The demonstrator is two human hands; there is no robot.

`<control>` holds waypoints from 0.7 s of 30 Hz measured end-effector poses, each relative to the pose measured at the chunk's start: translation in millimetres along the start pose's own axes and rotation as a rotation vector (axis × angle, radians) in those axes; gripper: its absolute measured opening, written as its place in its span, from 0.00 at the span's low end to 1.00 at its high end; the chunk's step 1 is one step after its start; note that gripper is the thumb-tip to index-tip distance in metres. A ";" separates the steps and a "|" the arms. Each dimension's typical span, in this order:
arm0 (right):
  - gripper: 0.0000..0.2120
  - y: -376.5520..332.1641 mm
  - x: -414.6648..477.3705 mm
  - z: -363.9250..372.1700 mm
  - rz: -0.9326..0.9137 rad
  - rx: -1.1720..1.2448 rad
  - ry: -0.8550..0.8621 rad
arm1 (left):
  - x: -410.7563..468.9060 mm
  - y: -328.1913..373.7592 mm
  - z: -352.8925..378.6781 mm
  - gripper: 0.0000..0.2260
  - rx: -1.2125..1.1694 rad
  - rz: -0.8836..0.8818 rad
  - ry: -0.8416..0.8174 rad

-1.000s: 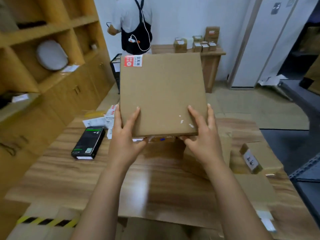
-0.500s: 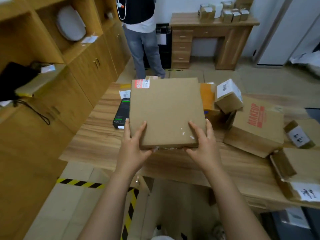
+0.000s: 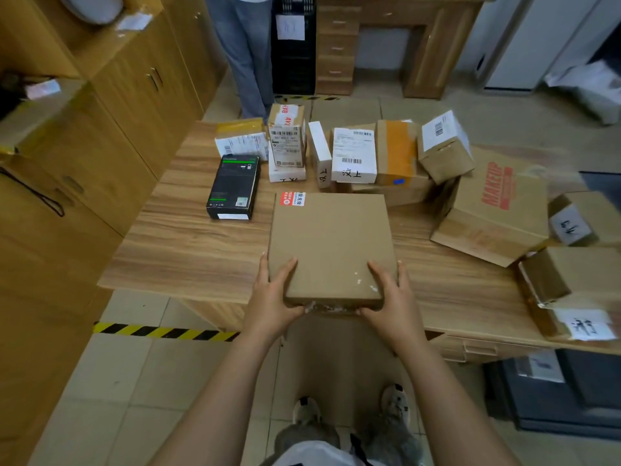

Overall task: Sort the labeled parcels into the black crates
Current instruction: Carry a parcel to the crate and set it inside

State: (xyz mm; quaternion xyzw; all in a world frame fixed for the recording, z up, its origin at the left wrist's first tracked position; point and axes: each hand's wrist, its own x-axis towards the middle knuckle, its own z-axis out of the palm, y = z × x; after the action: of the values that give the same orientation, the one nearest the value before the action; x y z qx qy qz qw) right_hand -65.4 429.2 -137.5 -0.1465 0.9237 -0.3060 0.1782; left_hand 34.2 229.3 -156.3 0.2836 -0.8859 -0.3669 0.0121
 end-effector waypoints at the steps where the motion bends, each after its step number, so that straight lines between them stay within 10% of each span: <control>1: 0.43 1.1 0.5 0.6 0.008 -0.005 -0.005 | 0.4 -0.3 2.1 0.43 -0.008 -0.010 -0.012; 13: 0.41 3.5 10.5 -7.4 -0.008 -0.035 0.016 | 7.6 6.2 11.1 0.41 0.003 -0.052 -0.050; 21: 0.40 -47.9 15.3 -41.7 -0.412 -0.044 0.097 | 13.2 -3.4 -13.8 0.47 0.001 -0.047 0.002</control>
State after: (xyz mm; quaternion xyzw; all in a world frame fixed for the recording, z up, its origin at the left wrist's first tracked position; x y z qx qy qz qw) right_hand -88.9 407.9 -80.3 -0.3212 0.8881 -0.3225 0.0640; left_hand 28.0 211.8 -150.9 0.3049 -0.8790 -0.3665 0.0043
